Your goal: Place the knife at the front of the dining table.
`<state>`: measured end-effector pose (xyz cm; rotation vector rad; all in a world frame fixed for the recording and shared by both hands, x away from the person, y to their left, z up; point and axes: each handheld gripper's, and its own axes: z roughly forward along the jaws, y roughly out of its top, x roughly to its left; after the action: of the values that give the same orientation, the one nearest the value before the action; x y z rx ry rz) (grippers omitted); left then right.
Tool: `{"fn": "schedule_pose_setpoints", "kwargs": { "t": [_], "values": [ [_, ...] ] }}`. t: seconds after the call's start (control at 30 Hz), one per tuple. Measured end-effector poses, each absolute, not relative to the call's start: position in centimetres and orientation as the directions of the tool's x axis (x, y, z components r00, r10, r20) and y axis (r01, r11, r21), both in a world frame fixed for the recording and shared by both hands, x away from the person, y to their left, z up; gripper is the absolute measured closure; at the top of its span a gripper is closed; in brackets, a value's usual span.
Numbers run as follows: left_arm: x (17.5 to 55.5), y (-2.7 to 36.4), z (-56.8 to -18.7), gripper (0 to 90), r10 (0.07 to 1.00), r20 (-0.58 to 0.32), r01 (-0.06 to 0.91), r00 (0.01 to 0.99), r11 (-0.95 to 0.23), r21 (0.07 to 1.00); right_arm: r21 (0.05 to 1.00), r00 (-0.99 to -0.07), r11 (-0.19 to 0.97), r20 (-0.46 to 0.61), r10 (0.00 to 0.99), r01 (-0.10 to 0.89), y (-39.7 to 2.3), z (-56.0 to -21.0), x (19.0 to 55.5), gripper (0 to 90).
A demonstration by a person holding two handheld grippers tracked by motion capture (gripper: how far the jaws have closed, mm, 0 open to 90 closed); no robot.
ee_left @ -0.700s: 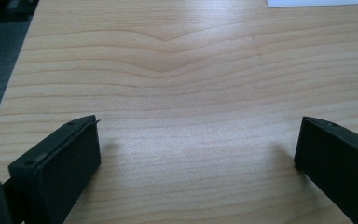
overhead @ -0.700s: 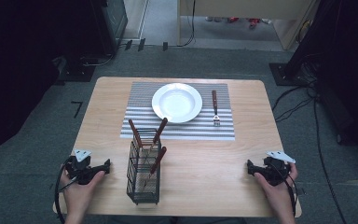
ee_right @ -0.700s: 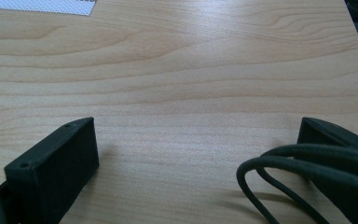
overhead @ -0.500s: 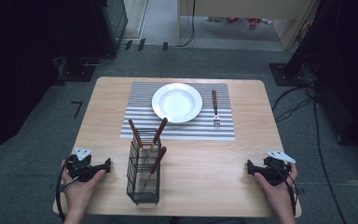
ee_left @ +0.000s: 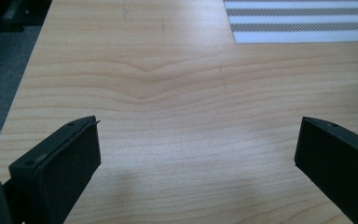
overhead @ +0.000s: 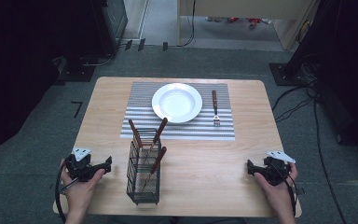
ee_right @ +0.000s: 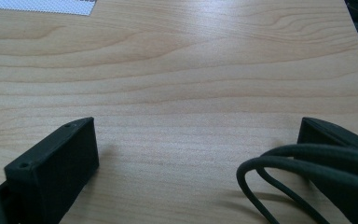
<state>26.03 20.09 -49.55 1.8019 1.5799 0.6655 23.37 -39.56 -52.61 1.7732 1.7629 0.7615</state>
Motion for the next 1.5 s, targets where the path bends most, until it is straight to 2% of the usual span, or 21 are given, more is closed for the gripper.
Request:
{"fn": "schedule_pose_setpoints", "kwargs": {
  "t": [0.6, 0.8, 1.2, 1.3, 1.4, 1.47, 1.5],
  "values": [
    [25.8, 18.0, -45.7, 0.3, 0.972, -0.074, 0.601, 0.224, -0.078, 0.796, 0.708, -0.006, -0.016, 0.029, 1.000, 0.706, -39.6, -52.6, 23.4, 0.0],
    [26.1, 17.4, -44.6, 0.3, 0.960, -0.116, 0.588, 0.253, -0.058, 0.807, 0.708, -0.006, -0.016, 0.029, 1.000, 0.706, -39.6, -52.6, 23.4, 0.0],
    [26.5, 15.7, -42.7, 0.4, 0.937, -0.119, 0.548, 0.327, -0.086, 0.832, 0.708, -0.006, -0.016, 0.029, 1.000, 0.706, -39.6, -52.6, 23.4, 0.0],
    [26.7, 15.3, -42.3, 6.4, 0.930, -0.125, 0.536, 0.347, -0.087, 0.839, 0.708, -0.006, -0.016, 0.029, 1.000, 0.706, -39.6, -52.6, 23.4, 0.0],
    [27.0, 15.1, -42.0, 7.4, 0.916, -0.143, 0.527, 0.374, -0.084, 0.846, 0.708, -0.006, -0.016, 0.029, 1.000, 0.706, -39.6, -52.6, 23.4, 0.0],
    [27.3, 15.1, -41.9, 14.5, 0.912, -0.151, 0.519, 0.382, -0.077, 0.851, 0.708, -0.006, -0.016, 0.029, 1.000, 0.706, -39.6, -52.6, 23.4, 0.0],
    [27.4, 15.1, -41.8, 14.8, 0.907, -0.161, 0.517, 0.390, -0.071, 0.853, 0.708, -0.006, -0.016, 0.029, 1.000, 0.706, -39.6, -52.6, 23.4, 0.0]
  ]
}}
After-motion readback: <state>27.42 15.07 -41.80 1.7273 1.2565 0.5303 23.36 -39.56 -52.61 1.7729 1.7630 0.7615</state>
